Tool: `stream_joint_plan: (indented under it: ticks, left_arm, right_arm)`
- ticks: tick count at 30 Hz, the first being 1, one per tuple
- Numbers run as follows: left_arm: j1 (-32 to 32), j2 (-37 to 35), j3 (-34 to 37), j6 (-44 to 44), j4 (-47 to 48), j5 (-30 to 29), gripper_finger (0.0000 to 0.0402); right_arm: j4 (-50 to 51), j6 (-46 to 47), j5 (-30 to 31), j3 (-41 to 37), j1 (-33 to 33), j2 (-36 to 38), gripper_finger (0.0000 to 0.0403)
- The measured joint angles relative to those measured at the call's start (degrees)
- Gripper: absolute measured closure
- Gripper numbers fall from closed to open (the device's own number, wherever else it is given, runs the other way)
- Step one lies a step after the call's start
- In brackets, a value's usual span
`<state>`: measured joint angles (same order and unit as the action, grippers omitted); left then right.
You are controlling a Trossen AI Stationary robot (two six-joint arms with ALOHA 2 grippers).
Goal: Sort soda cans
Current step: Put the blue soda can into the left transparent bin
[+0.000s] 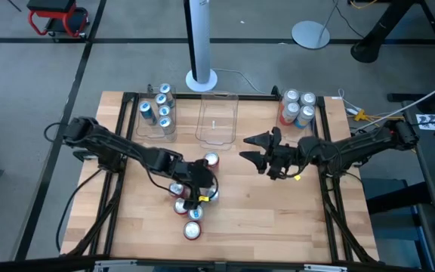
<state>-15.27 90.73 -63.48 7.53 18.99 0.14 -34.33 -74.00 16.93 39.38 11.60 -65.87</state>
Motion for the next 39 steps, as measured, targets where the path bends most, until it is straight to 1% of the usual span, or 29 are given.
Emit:
stream_joint_plan:
  ticks: [9, 13, 18, 20, 24, 25, 33, 36, 39]
  left_arm:
    - [-0.1, 3.1, 0.0, -2.0, -3.2, 0.3, 0.0119]
    - [-0.1, 4.6, -0.1, -3.5, -5.3, 0.4, 0.0119]
    - [0.0, 4.9, -0.1, -4.1, -5.4, 0.5, 0.012]
    - [0.0, 4.9, -0.1, -4.2, -5.1, 0.5, 0.0128]
    - [0.0, 4.9, -0.1, -4.2, -5.2, 0.3, 0.0169]
    - [0.0, 4.9, -0.1, -4.3, -5.3, 0.3, 0.0172]
    - [0.0, 4.0, -0.1, -4.9, -4.3, -0.2, 0.0172]
    - [0.0, 2.5, -1.0, -5.1, -0.7, -1.8, 0.0172]
    - [-0.3, 0.3, -2.9, -5.3, 2.6, -4.6, 0.0172]
  right_arm:
    - [12.8, -1.0, 0.5, 7.5, 0.0, 0.0, 0.0081]
    - [16.1, -0.5, 2.1, 7.8, 0.0, 0.0, 0.0081]
    - [23.8, 2.7, 4.1, 7.8, 0.0, 0.0, 0.0081]
    - [25.9, 4.3, 5.2, 7.8, 0.0, -0.3, 0.0081]
    - [26.4, 6.4, 5.6, 6.3, 0.0, -1.8, 0.0081]
    - [26.4, 6.9, 5.8, 5.8, 0.0, -2.2, 0.0081]
    - [26.9, 12.3, 6.0, 2.2, 0.0, -5.3, 0.0081]
    - [26.5, 14.3, 6.0, 0.8, 0.0, -6.3, 0.0081]
    - [26.9, 16.4, 6.0, -0.8, 0.0, -7.0, 0.0081]
